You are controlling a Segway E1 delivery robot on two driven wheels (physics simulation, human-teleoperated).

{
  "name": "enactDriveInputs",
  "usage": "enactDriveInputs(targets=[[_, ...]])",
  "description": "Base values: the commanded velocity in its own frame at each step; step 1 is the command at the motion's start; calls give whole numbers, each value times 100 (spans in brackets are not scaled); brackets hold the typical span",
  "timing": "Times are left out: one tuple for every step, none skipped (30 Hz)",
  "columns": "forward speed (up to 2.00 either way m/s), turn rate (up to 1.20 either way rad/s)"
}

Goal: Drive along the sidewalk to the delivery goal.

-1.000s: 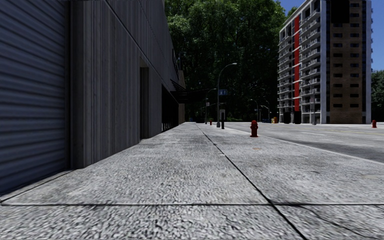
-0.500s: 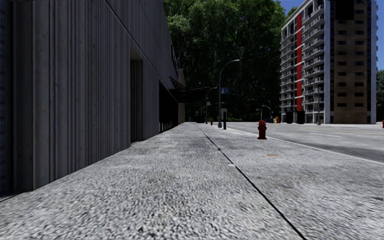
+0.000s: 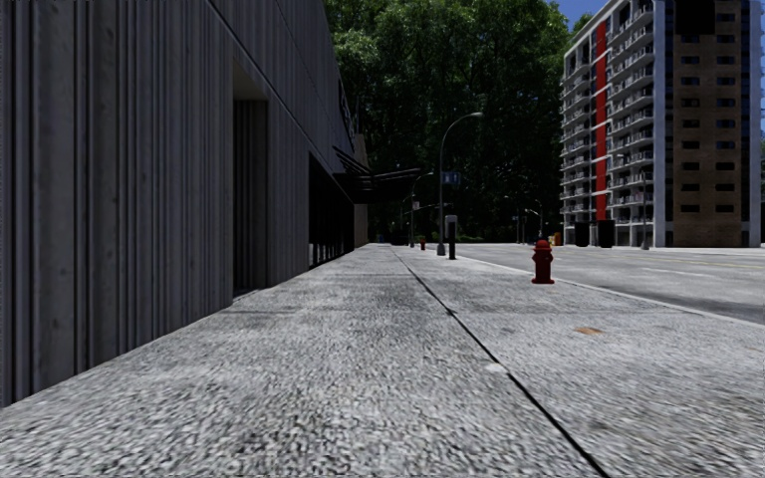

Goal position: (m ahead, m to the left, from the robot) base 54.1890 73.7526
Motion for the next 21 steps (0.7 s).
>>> enactDriveInputs(targets=[[200,0],[200,0],[200,0],[200,0],[200,0],[200,0],[200,0],[200,0],[200,0],[200,0],[200,0],[200,0],[200,0],[200,0],[200,0],[200,0],[200,0],[200,0],[200,0],[200,0],[200,0]])
